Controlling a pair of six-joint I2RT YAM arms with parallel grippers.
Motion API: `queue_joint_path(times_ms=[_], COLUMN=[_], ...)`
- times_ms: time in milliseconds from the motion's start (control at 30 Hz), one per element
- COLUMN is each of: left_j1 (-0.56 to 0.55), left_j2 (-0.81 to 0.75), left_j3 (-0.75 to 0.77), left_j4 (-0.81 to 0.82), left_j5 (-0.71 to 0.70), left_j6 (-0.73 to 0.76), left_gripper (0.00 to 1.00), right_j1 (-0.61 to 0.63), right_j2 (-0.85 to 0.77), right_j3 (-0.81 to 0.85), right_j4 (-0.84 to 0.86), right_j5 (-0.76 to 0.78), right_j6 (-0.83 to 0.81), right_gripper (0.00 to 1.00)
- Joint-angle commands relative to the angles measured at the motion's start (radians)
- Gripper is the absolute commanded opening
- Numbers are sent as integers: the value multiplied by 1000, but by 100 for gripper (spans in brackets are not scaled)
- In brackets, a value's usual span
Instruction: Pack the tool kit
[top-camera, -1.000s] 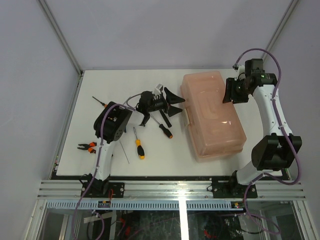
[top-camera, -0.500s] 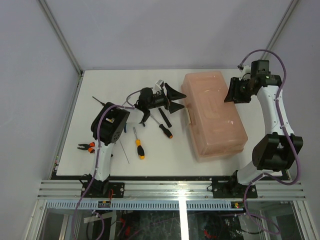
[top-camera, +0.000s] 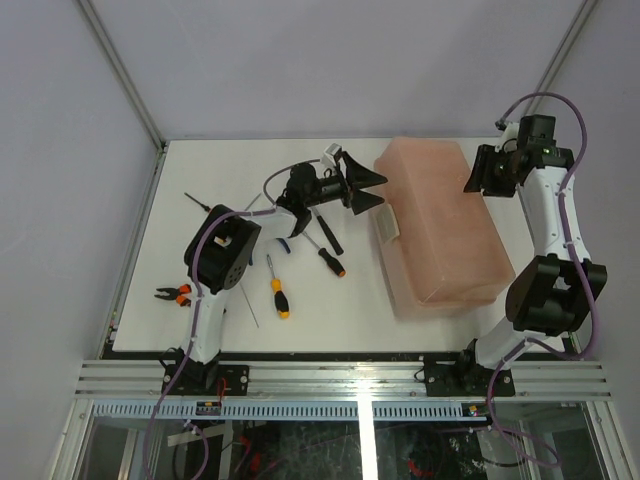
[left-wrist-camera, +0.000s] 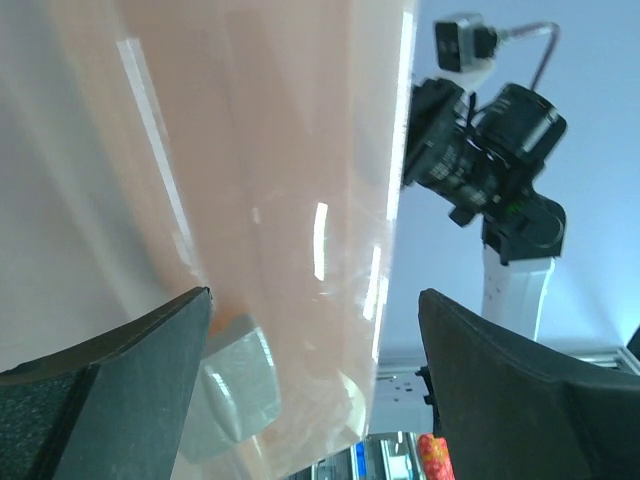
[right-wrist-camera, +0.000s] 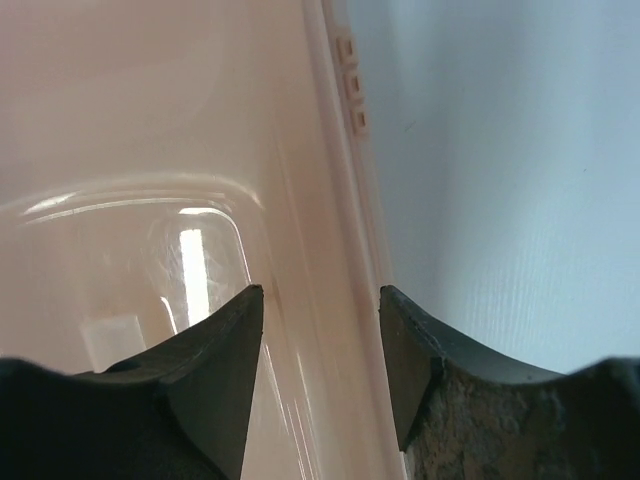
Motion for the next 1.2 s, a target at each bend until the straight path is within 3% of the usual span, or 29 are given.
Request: queue_joint_path(times_ms=[0, 267, 700, 1167], left_j1=[-26, -32, -30, 58], left_j2=[-26, 16, 45, -25], left_j3=[80, 177, 182, 183], left_j4=[59, 22, 40, -19], left_j5=[14, 14, 9, 48], left_j6=[-15, -7, -2, 80], left_gripper=[83, 83, 83, 82], right_j1=[-9, -24, -24, -65], right_j2=[150, 225, 346, 161], right_j3=[-88, -66, -16, 20], right_j4=[-186, -184, -189, -127], right_j5=[186, 154, 140, 60], right_j6=[-77, -80, -81, -40], right_gripper=[56, 57, 57, 62])
